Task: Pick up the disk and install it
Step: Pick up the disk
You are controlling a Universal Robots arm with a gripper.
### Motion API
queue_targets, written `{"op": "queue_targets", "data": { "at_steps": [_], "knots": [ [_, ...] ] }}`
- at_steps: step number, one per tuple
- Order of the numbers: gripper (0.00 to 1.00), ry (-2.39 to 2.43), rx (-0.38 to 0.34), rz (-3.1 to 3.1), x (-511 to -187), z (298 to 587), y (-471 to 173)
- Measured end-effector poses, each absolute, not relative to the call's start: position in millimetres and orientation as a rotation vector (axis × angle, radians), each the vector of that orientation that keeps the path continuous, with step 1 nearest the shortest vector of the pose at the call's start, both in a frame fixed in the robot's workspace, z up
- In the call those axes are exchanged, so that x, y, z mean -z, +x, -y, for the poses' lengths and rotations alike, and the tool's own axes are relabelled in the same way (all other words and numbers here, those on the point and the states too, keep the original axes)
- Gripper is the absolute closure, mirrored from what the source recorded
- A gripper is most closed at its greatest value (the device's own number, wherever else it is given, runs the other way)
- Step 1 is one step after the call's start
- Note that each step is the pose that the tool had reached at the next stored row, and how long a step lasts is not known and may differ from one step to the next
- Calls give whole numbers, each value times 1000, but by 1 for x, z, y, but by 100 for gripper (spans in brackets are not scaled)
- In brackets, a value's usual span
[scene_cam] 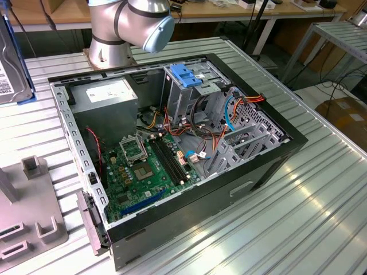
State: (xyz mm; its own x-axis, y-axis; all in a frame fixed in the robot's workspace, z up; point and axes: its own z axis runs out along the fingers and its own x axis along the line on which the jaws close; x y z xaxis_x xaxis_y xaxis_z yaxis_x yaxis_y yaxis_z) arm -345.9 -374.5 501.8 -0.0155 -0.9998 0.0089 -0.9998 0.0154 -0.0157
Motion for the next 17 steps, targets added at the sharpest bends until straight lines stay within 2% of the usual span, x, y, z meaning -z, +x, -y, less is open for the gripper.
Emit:
{"op": "queue_targets", "data": {
  "at_steps": [17],
  "knots": [
    [63, -2201, 27, -2235, -502, 375, -311]
  ]
}}
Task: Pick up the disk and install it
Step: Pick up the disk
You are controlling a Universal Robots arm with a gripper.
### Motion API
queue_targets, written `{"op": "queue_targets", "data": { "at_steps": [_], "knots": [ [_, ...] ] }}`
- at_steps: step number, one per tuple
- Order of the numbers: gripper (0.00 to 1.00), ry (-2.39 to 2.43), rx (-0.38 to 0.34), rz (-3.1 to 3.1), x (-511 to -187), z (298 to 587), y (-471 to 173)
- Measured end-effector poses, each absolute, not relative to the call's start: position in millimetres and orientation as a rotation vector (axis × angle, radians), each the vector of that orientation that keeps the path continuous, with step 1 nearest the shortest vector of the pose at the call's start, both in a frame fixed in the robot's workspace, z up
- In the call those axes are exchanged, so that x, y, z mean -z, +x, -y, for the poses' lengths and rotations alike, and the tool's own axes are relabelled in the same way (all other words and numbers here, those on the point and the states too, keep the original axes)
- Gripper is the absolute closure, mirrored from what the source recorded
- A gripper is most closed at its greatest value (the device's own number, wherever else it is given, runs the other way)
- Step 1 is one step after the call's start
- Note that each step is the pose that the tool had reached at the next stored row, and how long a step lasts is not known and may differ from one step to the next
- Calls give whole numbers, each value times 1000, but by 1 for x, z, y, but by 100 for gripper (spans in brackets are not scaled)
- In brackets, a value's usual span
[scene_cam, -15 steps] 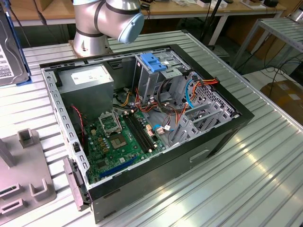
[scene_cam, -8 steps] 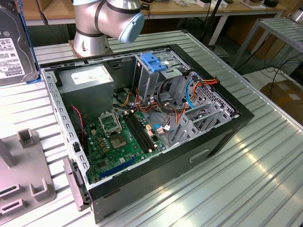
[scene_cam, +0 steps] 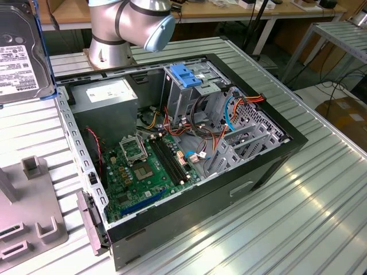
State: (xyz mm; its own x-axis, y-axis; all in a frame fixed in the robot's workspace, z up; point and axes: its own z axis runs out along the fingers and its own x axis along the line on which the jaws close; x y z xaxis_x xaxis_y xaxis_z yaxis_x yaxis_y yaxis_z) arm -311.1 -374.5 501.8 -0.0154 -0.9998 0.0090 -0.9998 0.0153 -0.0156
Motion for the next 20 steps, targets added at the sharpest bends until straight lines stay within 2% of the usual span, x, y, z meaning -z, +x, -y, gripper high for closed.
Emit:
{"op": "queue_targets", "data": {
  "at_steps": [3, 20],
  "knots": [
    [63, -2201, 27, -2235, -502, 375, -279],
    [63, -2201, 27, -2235, -502, 375, -245]
  ]
}}
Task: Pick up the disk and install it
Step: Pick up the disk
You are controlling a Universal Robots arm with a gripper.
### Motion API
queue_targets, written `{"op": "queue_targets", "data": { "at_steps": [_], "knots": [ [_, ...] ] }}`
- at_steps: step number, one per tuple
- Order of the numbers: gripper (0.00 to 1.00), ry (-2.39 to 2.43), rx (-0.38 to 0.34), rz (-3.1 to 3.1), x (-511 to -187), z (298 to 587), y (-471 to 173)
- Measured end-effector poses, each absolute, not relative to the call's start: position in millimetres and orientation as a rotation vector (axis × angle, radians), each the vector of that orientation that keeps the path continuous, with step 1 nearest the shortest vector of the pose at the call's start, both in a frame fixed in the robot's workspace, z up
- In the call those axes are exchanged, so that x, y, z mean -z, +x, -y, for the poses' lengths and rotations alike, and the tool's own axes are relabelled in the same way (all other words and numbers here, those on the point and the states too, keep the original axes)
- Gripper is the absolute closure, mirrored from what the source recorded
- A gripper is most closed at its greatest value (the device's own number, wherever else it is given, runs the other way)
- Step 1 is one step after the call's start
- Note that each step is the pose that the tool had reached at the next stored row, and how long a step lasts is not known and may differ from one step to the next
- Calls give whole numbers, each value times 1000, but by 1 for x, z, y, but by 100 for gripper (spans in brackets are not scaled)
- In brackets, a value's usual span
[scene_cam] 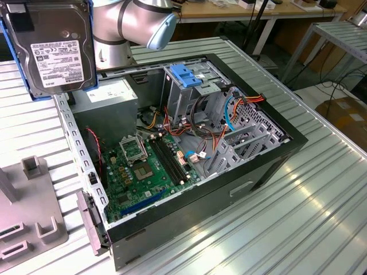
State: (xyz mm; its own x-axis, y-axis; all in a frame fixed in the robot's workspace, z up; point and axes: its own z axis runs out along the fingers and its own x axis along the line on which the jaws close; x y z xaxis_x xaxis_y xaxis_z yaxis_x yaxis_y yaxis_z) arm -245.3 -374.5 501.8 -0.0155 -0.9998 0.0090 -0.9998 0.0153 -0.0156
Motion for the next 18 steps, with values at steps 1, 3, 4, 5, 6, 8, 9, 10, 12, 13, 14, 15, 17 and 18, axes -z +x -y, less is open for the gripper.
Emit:
{"op": "queue_targets", "data": {
  "at_steps": [1, 3, 4, 5, 6, 8, 9, 10, 12, 13, 14, 15, 17, 18],
  "knots": [
    [63, -2201, 27, -2235, -502, 375, -243],
    [63, -2201, 27, -2235, -502, 375, -237],
    [63, -2201, 27, -2235, -502, 375, -233],
    [63, -2201, 27, -2235, -502, 375, -230],
    [63, -2201, 27, -2235, -502, 375, -228],
    [63, -2201, 27, -2235, -502, 375, -223],
    [63, -2201, 27, -2235, -502, 375, -220],
    [63, -2201, 27, -2235, -502, 375, -218],
    [63, -2201, 27, -2235, -502, 375, -213],
    [63, -2201, 27, -2235, -502, 375, -211],
    [63, -2201, 27, -2235, -502, 375, -210],
    [63, -2201, 27, -2235, -502, 375, -209],
    [63, -2201, 27, -2235, -502, 376, -206],
    [63, -2201, 27, -2235, -502, 377, -205]
  ]
}}
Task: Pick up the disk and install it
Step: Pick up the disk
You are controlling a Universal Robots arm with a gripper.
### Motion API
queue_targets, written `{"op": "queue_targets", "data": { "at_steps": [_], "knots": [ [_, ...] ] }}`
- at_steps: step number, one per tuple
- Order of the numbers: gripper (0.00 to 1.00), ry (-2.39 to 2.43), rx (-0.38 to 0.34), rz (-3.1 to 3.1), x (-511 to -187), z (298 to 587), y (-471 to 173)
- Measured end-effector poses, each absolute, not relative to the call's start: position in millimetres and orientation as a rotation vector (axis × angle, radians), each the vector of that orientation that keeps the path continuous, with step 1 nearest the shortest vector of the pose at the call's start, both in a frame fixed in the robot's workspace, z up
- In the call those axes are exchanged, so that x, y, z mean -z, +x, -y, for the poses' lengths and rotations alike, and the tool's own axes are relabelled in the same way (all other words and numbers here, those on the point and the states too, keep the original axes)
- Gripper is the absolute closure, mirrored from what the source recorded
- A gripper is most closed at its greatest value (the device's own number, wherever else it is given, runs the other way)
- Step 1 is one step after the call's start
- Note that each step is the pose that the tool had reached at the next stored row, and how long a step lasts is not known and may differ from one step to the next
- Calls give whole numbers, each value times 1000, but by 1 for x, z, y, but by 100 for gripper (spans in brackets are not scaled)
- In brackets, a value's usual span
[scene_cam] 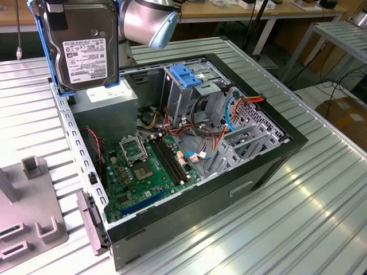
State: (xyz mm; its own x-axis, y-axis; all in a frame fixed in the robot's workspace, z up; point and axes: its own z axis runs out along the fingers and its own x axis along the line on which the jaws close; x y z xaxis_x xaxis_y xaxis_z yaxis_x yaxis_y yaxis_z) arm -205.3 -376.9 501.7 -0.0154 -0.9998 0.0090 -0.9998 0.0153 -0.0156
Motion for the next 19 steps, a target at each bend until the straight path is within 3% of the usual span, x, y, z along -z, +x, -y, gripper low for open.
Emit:
{"op": "queue_targets", "data": {
  "at_steps": [19],
  "knots": [
    [63, -2201, 27, -2235, -501, 389, -178]
  ]
}}
